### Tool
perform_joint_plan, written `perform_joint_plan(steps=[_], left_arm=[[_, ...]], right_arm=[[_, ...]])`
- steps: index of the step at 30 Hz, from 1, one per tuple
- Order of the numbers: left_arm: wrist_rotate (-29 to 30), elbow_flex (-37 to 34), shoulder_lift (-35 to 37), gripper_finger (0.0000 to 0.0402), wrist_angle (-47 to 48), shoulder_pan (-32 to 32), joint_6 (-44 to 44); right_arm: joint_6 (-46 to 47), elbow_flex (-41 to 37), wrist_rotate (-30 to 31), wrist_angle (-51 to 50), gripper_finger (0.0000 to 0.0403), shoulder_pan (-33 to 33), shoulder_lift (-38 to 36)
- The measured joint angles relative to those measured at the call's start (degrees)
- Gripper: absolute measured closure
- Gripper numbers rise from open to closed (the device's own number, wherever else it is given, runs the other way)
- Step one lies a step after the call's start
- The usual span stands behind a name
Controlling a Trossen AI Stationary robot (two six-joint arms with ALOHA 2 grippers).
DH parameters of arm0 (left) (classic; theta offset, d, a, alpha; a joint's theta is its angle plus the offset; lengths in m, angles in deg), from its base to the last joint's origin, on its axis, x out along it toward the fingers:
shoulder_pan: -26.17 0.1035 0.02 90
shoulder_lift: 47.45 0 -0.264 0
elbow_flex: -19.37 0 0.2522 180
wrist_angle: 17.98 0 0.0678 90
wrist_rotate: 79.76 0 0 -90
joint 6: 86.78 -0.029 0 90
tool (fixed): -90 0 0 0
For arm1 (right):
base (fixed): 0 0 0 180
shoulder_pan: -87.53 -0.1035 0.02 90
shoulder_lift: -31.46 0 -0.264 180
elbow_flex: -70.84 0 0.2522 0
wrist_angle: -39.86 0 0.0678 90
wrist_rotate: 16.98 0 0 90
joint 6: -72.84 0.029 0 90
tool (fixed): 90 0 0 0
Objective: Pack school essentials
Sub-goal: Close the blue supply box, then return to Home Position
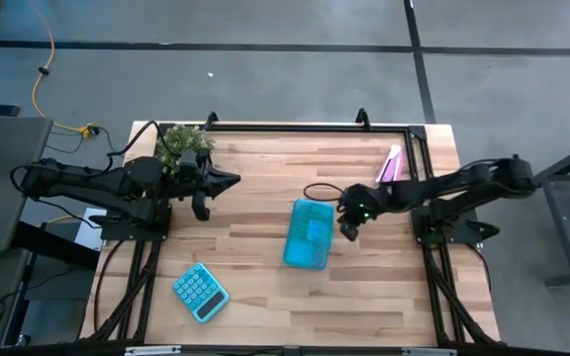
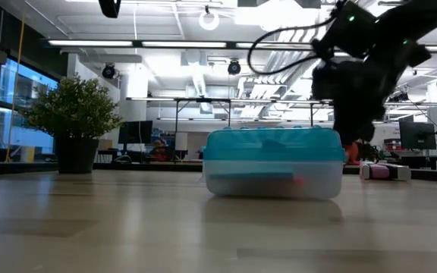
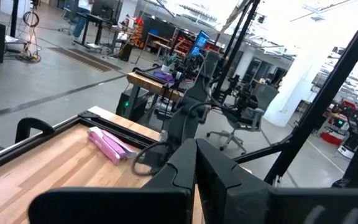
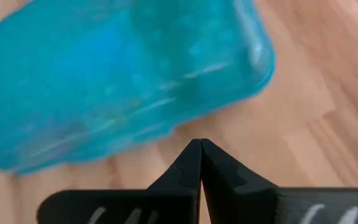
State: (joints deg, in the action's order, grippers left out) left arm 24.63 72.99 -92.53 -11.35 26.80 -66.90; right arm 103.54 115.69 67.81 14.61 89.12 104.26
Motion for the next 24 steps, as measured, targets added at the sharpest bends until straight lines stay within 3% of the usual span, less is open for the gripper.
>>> perform_joint_plan(steps=[11,19,24], left_arm=[[1.25,0.00,0.00,0.0401,-0.14,0.00,0.07],[1.25,0.00,0.00,0.0402,-0.31,0.00,0.05],[1.25,0.00,0.00,0.0402,-0.19,-0.02,0.05]], right_arm=[[-2.26,4.70,4.22,5.95,0.0403,0.27,11.76],[-5.60,7.88,4.79,7.20,0.0403,3.03,12.21],[-12.22,8.56,-0.12,1.84,0.0403,5.11,9.25]])
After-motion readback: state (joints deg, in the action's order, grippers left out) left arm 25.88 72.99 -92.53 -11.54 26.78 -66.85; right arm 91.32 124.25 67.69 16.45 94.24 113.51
